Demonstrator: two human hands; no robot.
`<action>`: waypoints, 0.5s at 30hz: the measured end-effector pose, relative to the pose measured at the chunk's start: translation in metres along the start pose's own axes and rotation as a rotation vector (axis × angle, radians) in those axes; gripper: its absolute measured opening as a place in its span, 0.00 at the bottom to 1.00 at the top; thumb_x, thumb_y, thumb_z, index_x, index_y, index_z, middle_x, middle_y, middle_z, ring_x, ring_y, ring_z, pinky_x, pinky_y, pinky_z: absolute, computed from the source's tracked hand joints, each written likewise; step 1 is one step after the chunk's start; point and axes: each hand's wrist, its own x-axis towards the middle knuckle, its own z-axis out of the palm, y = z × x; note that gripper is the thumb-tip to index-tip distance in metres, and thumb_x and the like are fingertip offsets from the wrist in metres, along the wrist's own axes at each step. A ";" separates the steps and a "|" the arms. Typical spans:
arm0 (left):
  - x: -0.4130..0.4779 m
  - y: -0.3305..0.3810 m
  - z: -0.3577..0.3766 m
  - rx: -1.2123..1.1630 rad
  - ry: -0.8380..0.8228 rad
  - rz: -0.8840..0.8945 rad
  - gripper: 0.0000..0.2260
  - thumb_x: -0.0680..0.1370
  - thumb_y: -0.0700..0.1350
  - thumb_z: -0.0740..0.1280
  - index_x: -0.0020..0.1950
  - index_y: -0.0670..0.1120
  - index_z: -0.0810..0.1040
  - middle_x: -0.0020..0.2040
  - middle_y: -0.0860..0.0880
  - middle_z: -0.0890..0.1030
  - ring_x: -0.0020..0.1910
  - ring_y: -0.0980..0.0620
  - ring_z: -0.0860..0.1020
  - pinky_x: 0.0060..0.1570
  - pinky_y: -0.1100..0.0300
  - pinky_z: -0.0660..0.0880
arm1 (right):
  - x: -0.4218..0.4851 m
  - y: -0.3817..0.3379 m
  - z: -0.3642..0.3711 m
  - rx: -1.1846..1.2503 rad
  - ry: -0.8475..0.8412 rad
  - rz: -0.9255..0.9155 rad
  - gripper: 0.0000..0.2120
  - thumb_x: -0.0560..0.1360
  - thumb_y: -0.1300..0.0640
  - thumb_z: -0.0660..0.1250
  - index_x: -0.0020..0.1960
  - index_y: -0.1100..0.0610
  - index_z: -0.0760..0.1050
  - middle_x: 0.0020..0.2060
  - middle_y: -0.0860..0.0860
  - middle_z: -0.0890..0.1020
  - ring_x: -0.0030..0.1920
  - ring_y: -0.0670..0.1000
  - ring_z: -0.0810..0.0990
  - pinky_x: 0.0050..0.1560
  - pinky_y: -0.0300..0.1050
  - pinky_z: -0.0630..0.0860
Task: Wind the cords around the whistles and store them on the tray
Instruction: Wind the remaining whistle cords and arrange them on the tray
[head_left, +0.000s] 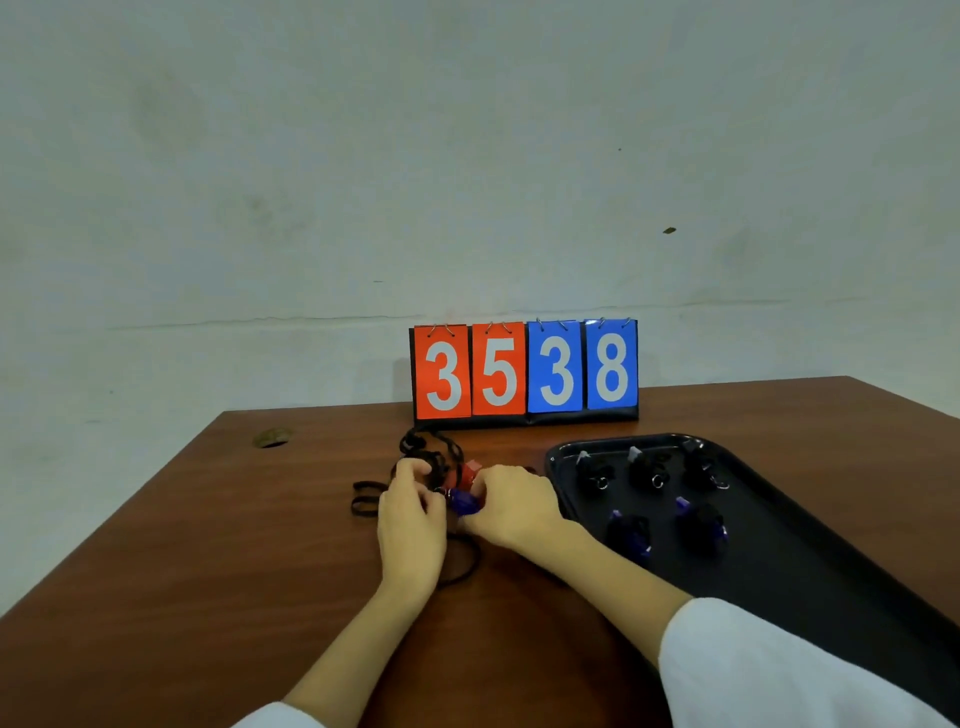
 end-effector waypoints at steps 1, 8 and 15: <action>0.001 -0.001 -0.001 0.011 0.017 -0.005 0.10 0.77 0.35 0.63 0.56 0.46 0.74 0.42 0.50 0.76 0.43 0.51 0.77 0.42 0.58 0.74 | 0.001 -0.001 0.000 -0.021 0.011 -0.012 0.15 0.71 0.46 0.68 0.53 0.54 0.77 0.48 0.50 0.81 0.49 0.52 0.80 0.52 0.49 0.74; -0.001 0.000 -0.002 0.361 0.033 -0.029 0.11 0.76 0.41 0.65 0.58 0.48 0.77 0.60 0.47 0.71 0.62 0.48 0.68 0.62 0.54 0.68 | -0.001 0.008 -0.065 0.306 0.067 -0.014 0.12 0.71 0.51 0.71 0.52 0.56 0.78 0.47 0.52 0.82 0.45 0.48 0.80 0.48 0.42 0.78; -0.018 0.042 -0.015 0.017 0.075 0.232 0.26 0.75 0.42 0.68 0.70 0.49 0.63 0.66 0.52 0.67 0.66 0.56 0.66 0.64 0.62 0.64 | -0.021 0.004 -0.140 0.623 -0.069 -0.095 0.11 0.71 0.54 0.72 0.50 0.58 0.80 0.41 0.51 0.81 0.34 0.44 0.77 0.35 0.34 0.76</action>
